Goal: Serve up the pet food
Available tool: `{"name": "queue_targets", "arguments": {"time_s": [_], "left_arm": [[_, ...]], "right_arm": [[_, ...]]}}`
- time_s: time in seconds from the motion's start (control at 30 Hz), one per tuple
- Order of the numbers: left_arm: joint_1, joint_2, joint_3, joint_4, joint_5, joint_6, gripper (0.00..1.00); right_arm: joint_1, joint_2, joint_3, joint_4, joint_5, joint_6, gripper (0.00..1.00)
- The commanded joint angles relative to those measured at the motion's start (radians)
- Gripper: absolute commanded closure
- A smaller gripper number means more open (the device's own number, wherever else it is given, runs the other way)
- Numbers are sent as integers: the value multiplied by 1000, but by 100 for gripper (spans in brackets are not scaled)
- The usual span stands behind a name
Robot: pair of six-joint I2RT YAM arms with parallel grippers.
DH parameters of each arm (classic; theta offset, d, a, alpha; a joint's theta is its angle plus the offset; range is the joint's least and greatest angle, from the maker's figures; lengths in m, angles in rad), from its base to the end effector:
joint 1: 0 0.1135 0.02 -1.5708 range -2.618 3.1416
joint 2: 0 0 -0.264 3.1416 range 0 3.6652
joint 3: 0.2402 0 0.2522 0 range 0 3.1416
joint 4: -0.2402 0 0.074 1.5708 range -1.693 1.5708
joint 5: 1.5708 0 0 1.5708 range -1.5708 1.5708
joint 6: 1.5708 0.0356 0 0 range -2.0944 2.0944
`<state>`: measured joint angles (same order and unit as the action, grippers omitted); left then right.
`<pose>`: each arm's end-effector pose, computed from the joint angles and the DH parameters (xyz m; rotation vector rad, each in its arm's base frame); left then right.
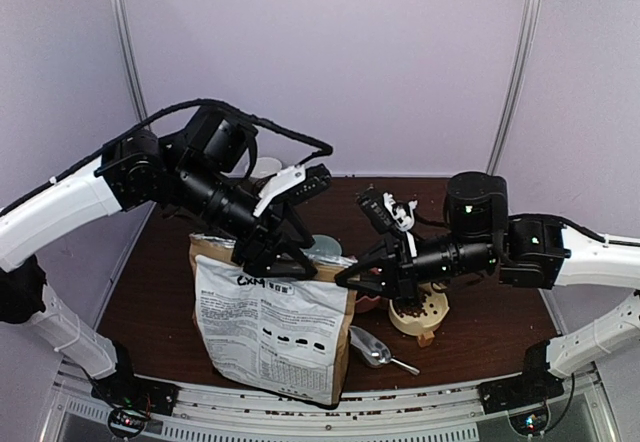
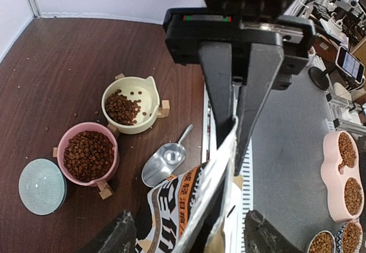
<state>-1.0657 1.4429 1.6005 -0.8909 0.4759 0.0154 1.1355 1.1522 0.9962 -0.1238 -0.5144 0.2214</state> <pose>0.1296 -0.2681 0.4023 1.4801 1.9546 -1.0555 0.0958 0.2476 0.3469 -1.2536 1.6402 1.3718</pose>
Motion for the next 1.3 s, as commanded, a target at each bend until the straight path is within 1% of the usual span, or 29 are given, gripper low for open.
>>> {"name": "queue_targets", "arguments": {"time_s": [0.0,0.1,0.13,0.2,0.23,0.27,0.37,0.47,0.57,0.63,0.7,0.73,0.77,0.8,0.87,0.9,0.93,1.0,1.03,1.07,1.1,1.2,1.27], "left_arm": [[-15,47,52,-13,36,30,40],[-19,65,63,-19,78,31,58],[-20,70,64,-23,95,31,68],[-20,73,61,-26,144,30,93],[-20,72,58,-27,159,25,100],[-20,70,54,-26,168,21,100],[-20,56,41,-11,171,8,100],[-20,48,36,1,165,1,100],[-20,46,36,1,152,1,100],[-20,45,37,1,150,1,100],[-20,41,39,1,148,1,100],[-21,38,39,2,144,1,100],[-20,33,39,1,139,1,100],[-20,29,37,1,129,0,100],[-20,14,30,-5,97,-3,100],[-20,4,22,-16,75,-2,93],[-19,-5,16,-33,55,2,89],[-18,-20,-4,-69,16,12,87],[-17,-27,-12,-84,-1,16,89],[-17,-31,-20,-100,-10,18,97],[-17,-33,-24,-114,-19,21,100],[-17,-42,-32,-121,-18,23,100],[-17,-44,-25,-113,-19,22,100]], "right_arm": [[1,-29,10,46,14,14,100],[1,-31,6,48,19,15,100],[2,-33,4,50,24,15,100],[1,-35,-7,64,33,23,100],[1,-35,-13,75,39,30,100],[2,-33,-22,91,43,37,96],[1,-23,-44,129,50,60,81],[6,-9,-52,164,47,81,73],[14,8,-52,195,48,91,73],[17,19,-46,195,49,91,76],[18,30,-37,185,55,89,83],[17,34,-33,176,57,88,89],[17,35,-29,165,64,82,98],[18,36,-27,153,74,77,100],[18,26,-27,129,104,64,100],[18,18,-29,122,120,58,100],[18,6,-33,115,135,54,100],[17,-14,-40,106,154,47,100],[17,-20,-42,101,158,46,100],[19,-24,-42,97,158,43,100],[18,-26,-42,94,160,43,100],[17,-18,-40,101,149,45,100],[18,-1,-34,115,134,52,84]]}}
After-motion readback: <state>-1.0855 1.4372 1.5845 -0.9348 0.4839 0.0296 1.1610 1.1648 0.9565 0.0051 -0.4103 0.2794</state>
